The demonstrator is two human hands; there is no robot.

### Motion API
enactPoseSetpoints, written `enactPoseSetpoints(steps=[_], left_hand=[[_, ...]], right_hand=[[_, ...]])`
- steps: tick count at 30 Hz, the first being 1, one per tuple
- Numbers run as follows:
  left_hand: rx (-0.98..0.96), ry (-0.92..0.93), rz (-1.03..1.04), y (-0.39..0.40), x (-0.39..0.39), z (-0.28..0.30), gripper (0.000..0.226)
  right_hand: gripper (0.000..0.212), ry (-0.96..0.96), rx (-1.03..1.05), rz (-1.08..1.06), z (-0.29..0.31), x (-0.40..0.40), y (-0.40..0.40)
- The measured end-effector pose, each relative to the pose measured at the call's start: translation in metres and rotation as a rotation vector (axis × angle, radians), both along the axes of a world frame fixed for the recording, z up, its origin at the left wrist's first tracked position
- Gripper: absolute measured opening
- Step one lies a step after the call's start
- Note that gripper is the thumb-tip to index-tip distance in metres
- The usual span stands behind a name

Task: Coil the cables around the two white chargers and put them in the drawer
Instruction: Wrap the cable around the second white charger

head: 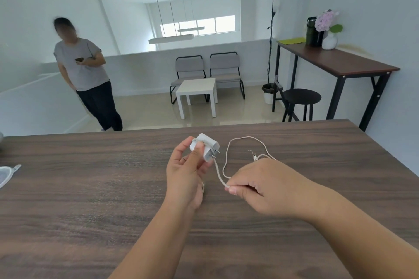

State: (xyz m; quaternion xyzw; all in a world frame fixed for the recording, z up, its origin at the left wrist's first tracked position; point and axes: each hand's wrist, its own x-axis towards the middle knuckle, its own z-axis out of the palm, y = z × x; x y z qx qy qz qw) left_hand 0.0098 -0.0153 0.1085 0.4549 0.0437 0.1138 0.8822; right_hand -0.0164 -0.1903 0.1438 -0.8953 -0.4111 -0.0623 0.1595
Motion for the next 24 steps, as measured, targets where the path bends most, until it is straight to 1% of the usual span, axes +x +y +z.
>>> enactPoseSetpoints(steps=[2,3,6,8,11,13,16,18,20,22,24], left_hand=[[0.106,-0.003,0.015,-0.003,-0.002,-0.003,0.026],[0.205,-0.025,0.038,-0.004,-0.003,-0.006,0.026],[0.61,-0.179,0.116,-0.003,-0.008,-0.014,0.032],[0.816,-0.295,0.131,-0.001,-0.011,-0.015,0.036],[0.977,-0.379,0.08,0.008,-0.011,-0.01,0.041],[1.073,-0.447,-0.009,0.016,-0.01,-0.005,0.043],[1.15,-0.452,-0.193,0.023,-0.007,0.003,0.041],[1.214,-0.445,-0.281,0.025,-0.006,0.006,0.041],[1.213,-0.434,-0.374,0.027,-0.006,0.008,0.047],[1.098,-0.368,-0.484,0.03,-0.006,0.01,0.055],[0.914,-0.296,-0.588,0.032,-0.006,0.011,0.066]], right_hand=[[0.03,-0.013,-0.011,0.001,0.002,-0.001,0.002],[0.03,-0.021,-0.005,-0.01,0.004,0.001,0.001],[0.024,-0.046,0.045,-0.075,0.018,0.01,-0.008],[0.02,-0.049,0.047,-0.117,0.028,0.018,-0.019],[0.015,-0.035,0.016,-0.133,0.035,0.03,-0.035],[0.015,-0.041,-0.004,-0.11,0.035,0.04,-0.039],[0.02,-0.051,-0.004,-0.097,0.031,0.052,-0.04],[0.03,-0.138,0.009,-0.101,0.031,0.055,-0.041],[0.035,-0.187,0.029,-0.081,0.032,0.055,-0.042],[0.034,-0.121,0.106,-0.053,0.03,0.057,-0.043],[0.031,-0.091,0.175,-0.045,0.022,0.06,-0.044]])
